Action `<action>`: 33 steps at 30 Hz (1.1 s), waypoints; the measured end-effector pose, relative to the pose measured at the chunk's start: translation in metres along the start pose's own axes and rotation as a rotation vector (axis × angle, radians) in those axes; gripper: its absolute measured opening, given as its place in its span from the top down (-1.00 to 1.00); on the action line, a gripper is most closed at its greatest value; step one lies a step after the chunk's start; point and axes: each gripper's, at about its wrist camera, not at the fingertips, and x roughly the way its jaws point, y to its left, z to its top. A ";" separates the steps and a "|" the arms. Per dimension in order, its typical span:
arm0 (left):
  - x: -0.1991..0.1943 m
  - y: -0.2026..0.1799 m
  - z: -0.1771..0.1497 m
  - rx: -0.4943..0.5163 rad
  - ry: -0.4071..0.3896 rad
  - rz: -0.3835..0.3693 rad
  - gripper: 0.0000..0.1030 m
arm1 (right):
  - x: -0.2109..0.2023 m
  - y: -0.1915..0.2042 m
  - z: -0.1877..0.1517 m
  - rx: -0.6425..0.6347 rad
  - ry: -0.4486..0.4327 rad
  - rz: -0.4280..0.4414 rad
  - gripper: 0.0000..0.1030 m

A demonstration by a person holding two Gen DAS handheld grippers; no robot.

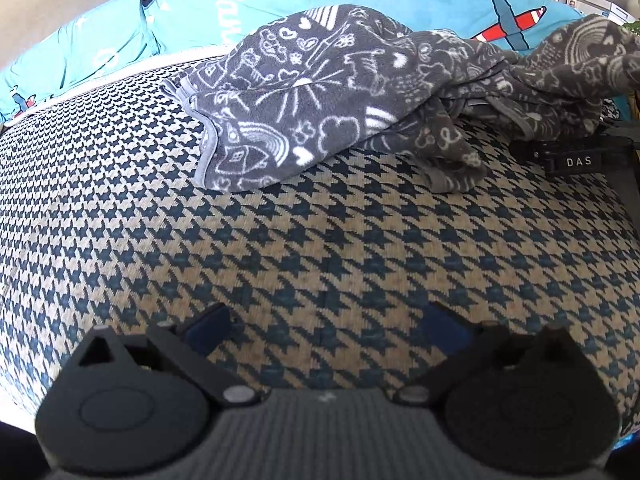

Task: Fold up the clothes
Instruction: 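Drop the grey doodle-print fleece garment onto the houndstooth bed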

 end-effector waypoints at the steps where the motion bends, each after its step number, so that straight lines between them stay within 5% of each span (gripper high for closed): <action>1: -0.011 -0.003 -0.006 0.000 -0.006 0.000 -1.00 | 0.000 0.000 0.000 -0.001 0.000 -0.001 -1.00; 9: -0.017 0.041 0.038 -0.006 -0.010 -0.016 -1.00 | -0.003 0.003 0.000 -0.004 -0.001 -0.003 -1.00; 16: -0.008 0.071 0.030 -0.023 -0.018 -0.016 -1.00 | -0.005 0.005 -0.001 -0.002 -0.002 -0.001 -1.00; 28: -0.040 0.006 0.023 -0.025 -0.038 0.007 -1.00 | -0.010 0.012 -0.002 -0.001 -0.002 -0.001 -1.00; 33: -0.052 0.009 0.014 -0.043 -0.060 0.036 -1.00 | -0.012 0.015 -0.003 -0.001 -0.002 -0.001 -1.00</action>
